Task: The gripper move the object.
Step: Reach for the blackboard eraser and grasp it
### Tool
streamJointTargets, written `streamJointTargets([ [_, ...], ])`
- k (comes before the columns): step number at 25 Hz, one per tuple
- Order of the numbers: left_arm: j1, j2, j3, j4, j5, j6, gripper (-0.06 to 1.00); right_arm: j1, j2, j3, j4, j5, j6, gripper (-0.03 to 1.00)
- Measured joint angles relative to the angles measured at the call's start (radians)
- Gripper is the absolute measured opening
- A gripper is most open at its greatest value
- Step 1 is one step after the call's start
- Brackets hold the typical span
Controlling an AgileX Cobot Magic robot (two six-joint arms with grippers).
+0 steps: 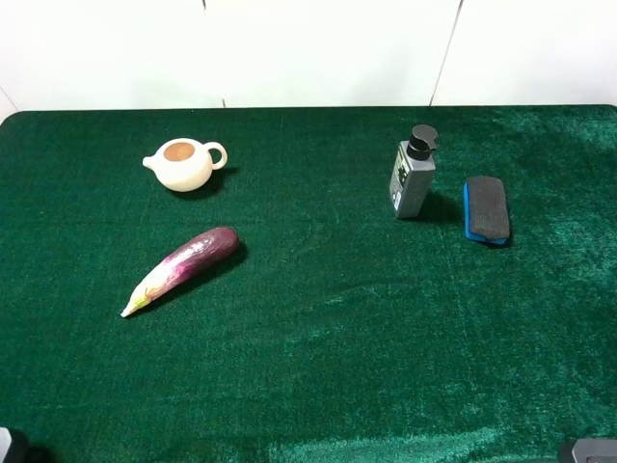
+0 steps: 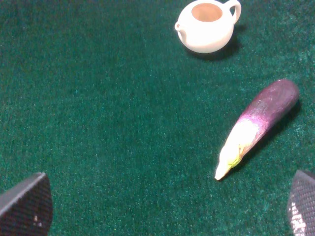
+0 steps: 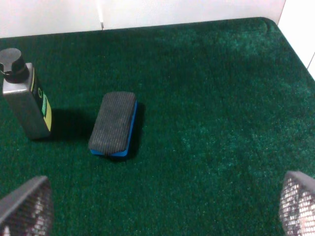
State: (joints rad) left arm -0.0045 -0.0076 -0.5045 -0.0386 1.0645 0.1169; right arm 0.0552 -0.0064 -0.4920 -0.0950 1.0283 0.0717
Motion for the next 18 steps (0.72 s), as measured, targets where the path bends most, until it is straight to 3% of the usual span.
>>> streamJointTargets([
  [18, 0.0, 0.0, 0.0, 0.0, 0.0, 0.0, 0.97, 0.0, 0.0, 0.0, 0.001, -0.001, 0.0, 0.69],
])
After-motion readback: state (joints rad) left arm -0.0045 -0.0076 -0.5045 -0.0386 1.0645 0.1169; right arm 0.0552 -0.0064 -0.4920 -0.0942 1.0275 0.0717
